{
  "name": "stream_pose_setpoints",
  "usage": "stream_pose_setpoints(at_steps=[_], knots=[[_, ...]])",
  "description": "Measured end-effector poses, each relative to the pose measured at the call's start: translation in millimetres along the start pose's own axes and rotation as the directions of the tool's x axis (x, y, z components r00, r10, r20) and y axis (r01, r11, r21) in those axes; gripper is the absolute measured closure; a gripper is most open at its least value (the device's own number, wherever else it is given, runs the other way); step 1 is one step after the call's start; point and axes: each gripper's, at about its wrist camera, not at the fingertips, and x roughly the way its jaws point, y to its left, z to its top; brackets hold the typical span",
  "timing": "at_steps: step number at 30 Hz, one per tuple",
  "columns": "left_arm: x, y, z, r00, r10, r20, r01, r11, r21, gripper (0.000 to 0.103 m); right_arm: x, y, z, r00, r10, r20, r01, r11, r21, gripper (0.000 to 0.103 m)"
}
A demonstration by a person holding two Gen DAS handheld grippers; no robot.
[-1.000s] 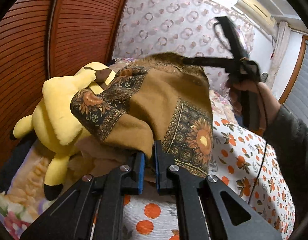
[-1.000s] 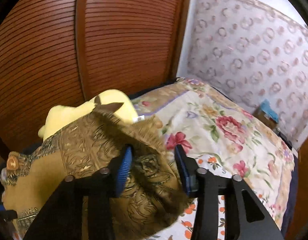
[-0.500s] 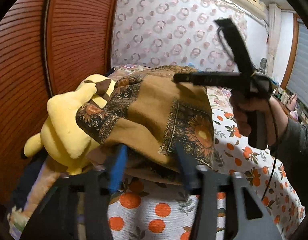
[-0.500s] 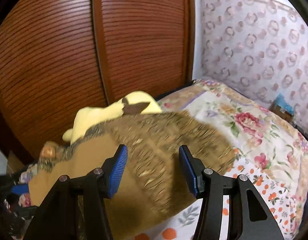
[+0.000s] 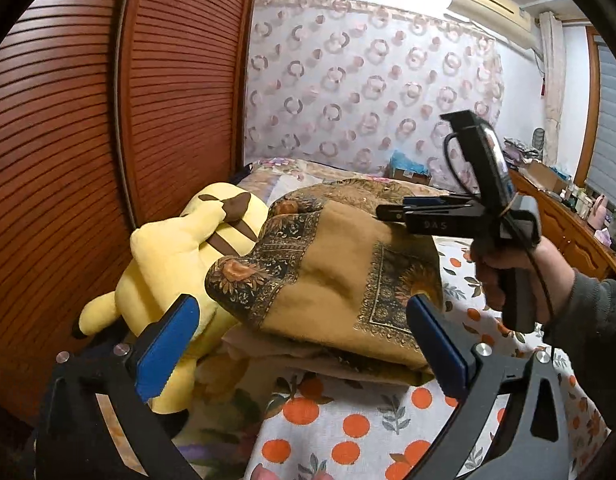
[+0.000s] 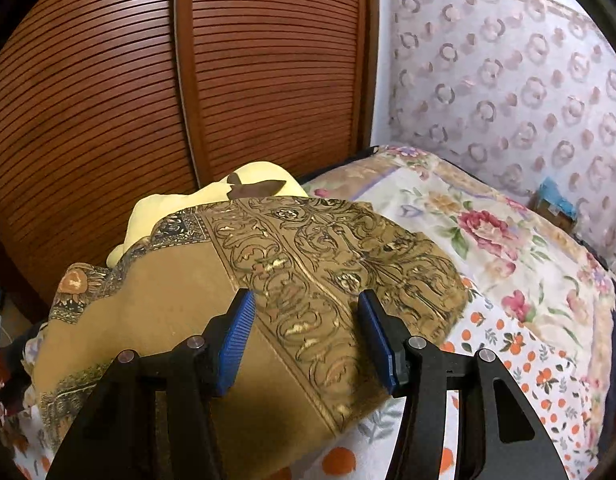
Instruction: Fold small clothes
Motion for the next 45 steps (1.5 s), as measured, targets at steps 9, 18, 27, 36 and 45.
stream_pose_setpoints(at_steps=[9, 18, 27, 36, 45], knots=[[-20, -19, -2, 1.0, -0.024, 0.015, 0.023, 0.998, 0.05, 0.0, -74, 14, -32, 0.998, -0.024, 0.054, 0.021, 0.999, 0.04, 0.047], [-46, -53, -4, 0.996, -0.087, 0.036, 0.082, 0.988, 0.13, 0.0, -147, 22, -82, 0.993, -0.098, 0.068, 0.09, 0.99, 0.105, 0.044], [-62, -92, -7, 0.987, -0.157, 0.025, 0.149, 0.971, 0.187, 0.0, -218, 39, -125, 0.982, -0.17, 0.08, 0.157, 0.976, 0.154, 0.032], [-66, -127, -12, 0.973, -0.23, -0.015, 0.228, 0.951, 0.21, 0.0, -273, 54, -162, 0.956, -0.285, 0.073, 0.261, 0.935, 0.24, 0.031], [-78, -163, -18, 0.958, -0.283, -0.038, 0.284, 0.931, 0.231, 0.0, -311, 71, -182, 0.924, -0.38, 0.042, 0.349, 0.885, 0.308, 0.031]])
